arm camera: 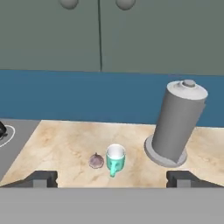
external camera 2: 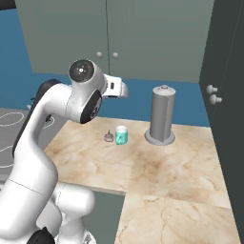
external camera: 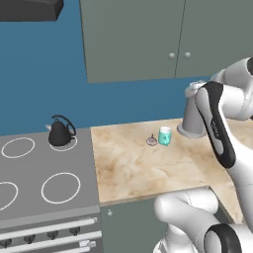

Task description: Pick the pan from the cabinet and place it on the stove. Then turn on the stove burner for the pan.

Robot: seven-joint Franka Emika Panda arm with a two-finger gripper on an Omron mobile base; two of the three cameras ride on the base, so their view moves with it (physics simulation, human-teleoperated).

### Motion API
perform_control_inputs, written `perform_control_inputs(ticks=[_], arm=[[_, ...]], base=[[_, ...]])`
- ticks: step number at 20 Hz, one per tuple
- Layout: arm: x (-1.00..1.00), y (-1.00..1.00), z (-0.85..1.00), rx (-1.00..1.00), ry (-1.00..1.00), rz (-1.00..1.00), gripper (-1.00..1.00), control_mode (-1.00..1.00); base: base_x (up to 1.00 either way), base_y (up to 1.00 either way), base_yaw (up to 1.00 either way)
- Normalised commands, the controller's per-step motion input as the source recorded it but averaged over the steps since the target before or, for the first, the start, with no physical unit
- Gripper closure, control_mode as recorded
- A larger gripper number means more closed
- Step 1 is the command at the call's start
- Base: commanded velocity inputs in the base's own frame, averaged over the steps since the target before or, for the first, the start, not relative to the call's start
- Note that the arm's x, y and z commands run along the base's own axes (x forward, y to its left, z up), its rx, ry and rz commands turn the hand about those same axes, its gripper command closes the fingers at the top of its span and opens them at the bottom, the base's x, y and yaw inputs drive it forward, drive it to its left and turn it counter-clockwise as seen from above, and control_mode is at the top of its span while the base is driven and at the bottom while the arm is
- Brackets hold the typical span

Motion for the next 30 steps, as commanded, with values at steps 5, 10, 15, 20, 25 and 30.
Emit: perform_control_inputs(ticks=[5, 10, 15, 20, 25, 30], arm=[[0.25, -0.14, 0.32, 0.01, -0.24, 0.00, -1.00, -1.00], [0.09, -0.07, 0.26, 0.01, -0.28, 0.00, -1.00, -1.00], [0.06, 0.00, 0.19, 0.02, -0.25, 0.00, -1.00, -1.00], [0.18, 0.00, 0.21, 0.03, -0.21, 0.00, -1.00, -1.00], [0.01, 0.00, 0.12, 0.01, -0.12, 0.00, -1.00, -1.00], [0.00, 0.00, 0.09, 0.00, -0.08, 0.00, -1.00, -1.00]], base=[[0.00, 0.00, 0.00], [0.00, 0.00, 0.00], [0.00, 0.00, 0.00], [0.00, 0.00, 0.00], [0.00, 0.00, 0.00], [0.00, 0.00, 0.00]])
